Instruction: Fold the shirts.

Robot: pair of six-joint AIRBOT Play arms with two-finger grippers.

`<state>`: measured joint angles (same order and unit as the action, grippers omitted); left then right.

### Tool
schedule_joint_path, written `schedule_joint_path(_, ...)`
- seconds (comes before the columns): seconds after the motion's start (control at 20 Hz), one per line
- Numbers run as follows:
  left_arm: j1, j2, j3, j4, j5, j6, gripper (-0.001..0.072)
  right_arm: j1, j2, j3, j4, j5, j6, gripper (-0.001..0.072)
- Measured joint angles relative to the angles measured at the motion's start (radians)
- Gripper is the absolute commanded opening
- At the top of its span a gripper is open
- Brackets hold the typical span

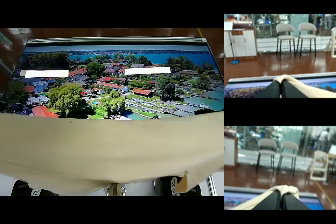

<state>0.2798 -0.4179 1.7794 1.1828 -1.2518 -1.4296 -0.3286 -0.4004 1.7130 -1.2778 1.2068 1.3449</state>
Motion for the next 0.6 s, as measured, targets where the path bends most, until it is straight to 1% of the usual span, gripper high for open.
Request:
schedule_joint_path(0.2,0.000,-0.017,-0.058,0.029,-0.142,-0.005,0.0044,0.000,-0.048,0.003,-0.077,0.213,0.032,0.0066)
schedule_joint_path(0.35,0.000,-0.048,-0.212,0.060,-0.198,-0.007,0.0044,0.000,-0.161,-0.027,-0.090,0.393,0.040,0.0066)
schedule_joint_path(0.4,0.000,-0.069,-0.284,0.067,-0.206,-0.007,0.0044,0.000,-0.211,-0.050,-0.086,0.433,0.042,0.0066)
schedule_joint_path(0.5,-0.001,-0.130,-0.423,0.076,-0.194,-0.007,0.0044,0.002,-0.324,-0.107,-0.050,0.476,0.046,0.0066)
schedule_joint_path(0.6,-0.001,-0.227,-0.542,0.074,-0.149,-0.004,0.0043,0.009,-0.456,-0.161,-0.003,0.462,0.048,0.0066)
